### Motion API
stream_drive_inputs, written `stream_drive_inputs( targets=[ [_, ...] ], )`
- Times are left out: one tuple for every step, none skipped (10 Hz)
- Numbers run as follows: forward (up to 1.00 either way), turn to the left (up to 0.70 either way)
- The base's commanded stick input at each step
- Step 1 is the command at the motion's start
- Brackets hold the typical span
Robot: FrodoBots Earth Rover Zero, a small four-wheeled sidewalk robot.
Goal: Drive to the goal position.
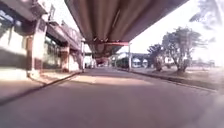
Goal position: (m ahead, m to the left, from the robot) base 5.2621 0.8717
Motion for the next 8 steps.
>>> stream_drive_inputs(
  targets=[
    [0.7,0.0],
    [0.7,0.0],
    [0.7,0.0],
    [0.7,0.0],
    [0.7,0.0],
    [0.7,0.0],
    [0.7,0.0],
    [0.7,0.0]
  ],
)
